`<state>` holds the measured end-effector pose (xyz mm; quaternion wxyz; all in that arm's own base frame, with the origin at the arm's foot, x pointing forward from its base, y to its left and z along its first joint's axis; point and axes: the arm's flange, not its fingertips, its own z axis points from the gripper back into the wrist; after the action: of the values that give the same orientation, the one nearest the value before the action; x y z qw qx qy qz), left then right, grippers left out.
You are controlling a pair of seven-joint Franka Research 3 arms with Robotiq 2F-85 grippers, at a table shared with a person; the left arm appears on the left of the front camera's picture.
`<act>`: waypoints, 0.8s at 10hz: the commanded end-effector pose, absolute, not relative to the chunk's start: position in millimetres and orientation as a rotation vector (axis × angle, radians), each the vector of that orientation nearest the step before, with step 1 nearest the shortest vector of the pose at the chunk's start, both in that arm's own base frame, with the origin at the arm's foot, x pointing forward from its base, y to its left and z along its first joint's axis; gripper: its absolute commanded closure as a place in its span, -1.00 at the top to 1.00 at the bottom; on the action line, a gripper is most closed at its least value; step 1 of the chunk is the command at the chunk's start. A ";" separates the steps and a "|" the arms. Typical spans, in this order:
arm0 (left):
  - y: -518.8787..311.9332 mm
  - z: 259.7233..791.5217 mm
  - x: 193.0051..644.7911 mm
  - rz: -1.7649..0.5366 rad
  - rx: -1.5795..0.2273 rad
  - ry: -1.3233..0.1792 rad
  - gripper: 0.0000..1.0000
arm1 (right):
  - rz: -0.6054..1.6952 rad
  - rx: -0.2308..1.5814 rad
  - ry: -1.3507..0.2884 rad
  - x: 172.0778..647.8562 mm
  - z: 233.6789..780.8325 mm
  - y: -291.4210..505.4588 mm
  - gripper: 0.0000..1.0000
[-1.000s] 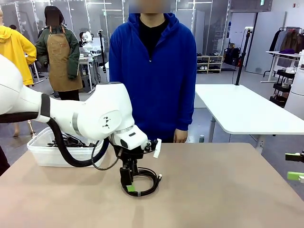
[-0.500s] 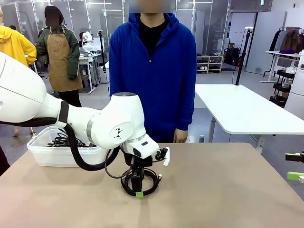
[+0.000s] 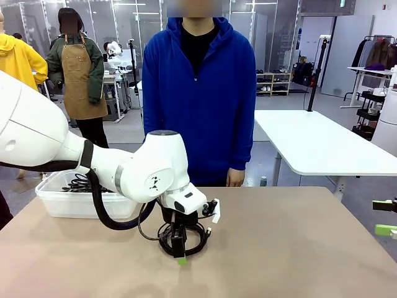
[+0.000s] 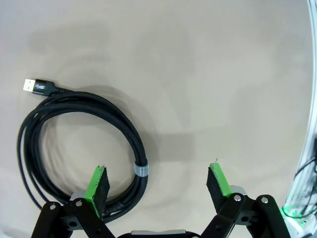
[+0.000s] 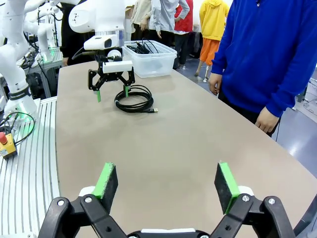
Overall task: Organize and store the cables.
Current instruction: Place the USB Extension Cable into the Organizing box.
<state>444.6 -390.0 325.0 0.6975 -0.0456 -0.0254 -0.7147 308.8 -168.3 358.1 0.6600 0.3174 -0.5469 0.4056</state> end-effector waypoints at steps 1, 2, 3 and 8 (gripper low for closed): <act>-395.1 308.4 447.9 -1.557 -0.072 -0.056 1.00 | 0.913 0.728 -1.236 307.7 361.3 -168.0 1.00; -394.7 302.9 449.2 -1.555 -0.102 -0.078 1.00 | 0.913 0.728 -1.236 307.7 361.3 -168.0 1.00; -395.9 301.3 448.7 -1.553 -0.100 -0.057 1.00 | 0.913 0.728 -1.236 307.7 361.3 -168.0 1.00; -394.7 303.3 451.6 -1.522 -0.081 0.025 -0.31 | 0.913 0.728 -1.236 307.7 361.3 -168.0 1.00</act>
<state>453.2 -392.3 306.2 0.7187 -0.0394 -0.0142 -0.6940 308.8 -168.3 358.1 0.6600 0.3174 -0.5469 0.4056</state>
